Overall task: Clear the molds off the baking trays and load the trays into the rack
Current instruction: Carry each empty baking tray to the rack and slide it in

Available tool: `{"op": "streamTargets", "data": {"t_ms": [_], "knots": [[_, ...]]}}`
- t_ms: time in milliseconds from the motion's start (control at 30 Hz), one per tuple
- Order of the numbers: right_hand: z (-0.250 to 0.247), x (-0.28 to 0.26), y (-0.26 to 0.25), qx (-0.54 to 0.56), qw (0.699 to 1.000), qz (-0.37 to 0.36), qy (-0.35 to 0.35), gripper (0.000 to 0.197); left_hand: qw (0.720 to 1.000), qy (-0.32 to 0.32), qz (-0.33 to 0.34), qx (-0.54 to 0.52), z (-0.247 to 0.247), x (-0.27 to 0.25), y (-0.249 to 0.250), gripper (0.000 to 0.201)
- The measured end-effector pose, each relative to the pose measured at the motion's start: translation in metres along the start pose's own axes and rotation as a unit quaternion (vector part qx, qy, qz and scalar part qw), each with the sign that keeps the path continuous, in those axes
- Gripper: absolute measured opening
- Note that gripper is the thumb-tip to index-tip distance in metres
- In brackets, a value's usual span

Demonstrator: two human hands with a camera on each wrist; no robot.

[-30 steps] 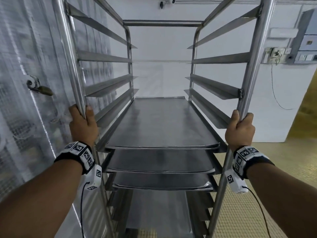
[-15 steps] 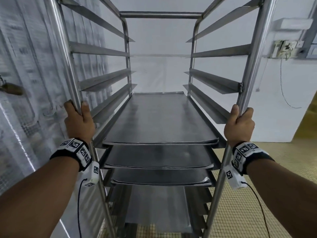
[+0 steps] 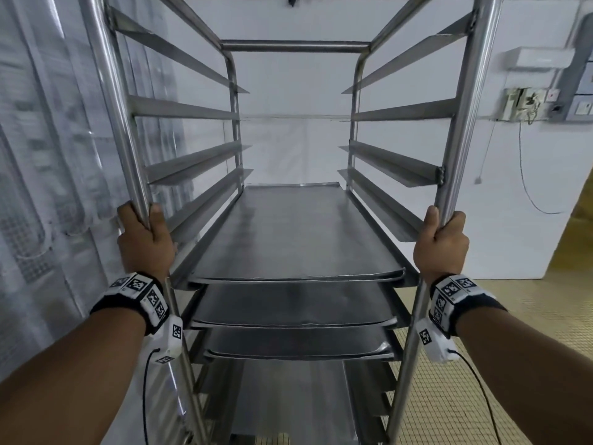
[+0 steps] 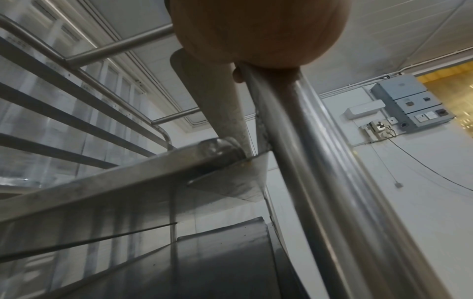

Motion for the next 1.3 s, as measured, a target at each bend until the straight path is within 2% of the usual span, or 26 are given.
{"op": "streamTargets", "data": {"t_ms": [133,400,700,800,1000,1200,1300], "knots": [[0.037,0.017,0.017,-0.009,1.0,0.015,-0.007,0.037,1.0,-0.016,-0.004,-0.006,0.043,0.024,-0.007,0.054],[0.113,0.052,0.055,-0.013,1.0,0.016,-0.003,0.04,0.999,-0.043,-0.024,-0.004,0.124,0.067,-0.02,0.056],[0.19,0.102,0.107,0.003,1.0,-0.003,0.004,0.044,1.0,-0.026,-0.012,-0.007,0.224,0.116,-0.04,0.062],[0.219,0.126,0.131,0.005,1.0,-0.003,-0.004,0.045,1.0,-0.019,-0.015,0.0,0.263,0.126,-0.041,0.065],[0.28,0.175,0.175,0.013,1.0,0.005,-0.021,0.036,1.0,-0.002,-0.016,0.005,0.333,0.15,-0.039,0.057],[0.337,0.216,0.219,0.018,0.999,0.013,-0.046,0.041,0.999,0.013,-0.024,0.032,0.394,0.171,-0.044,0.066],[0.365,0.232,0.237,0.025,0.998,0.008,-0.05,0.041,0.999,0.018,-0.036,0.032,0.423,0.183,-0.049,0.063]]}}
Point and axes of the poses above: each hand's wrist, its own x-axis towards the middle knuckle, its own z-axis out of the palm, y = z × x, the point moved 7 cm from there along x, towards the middle knuckle, and after that the axes turned 10 degrees about x, right-handed, at the moved point
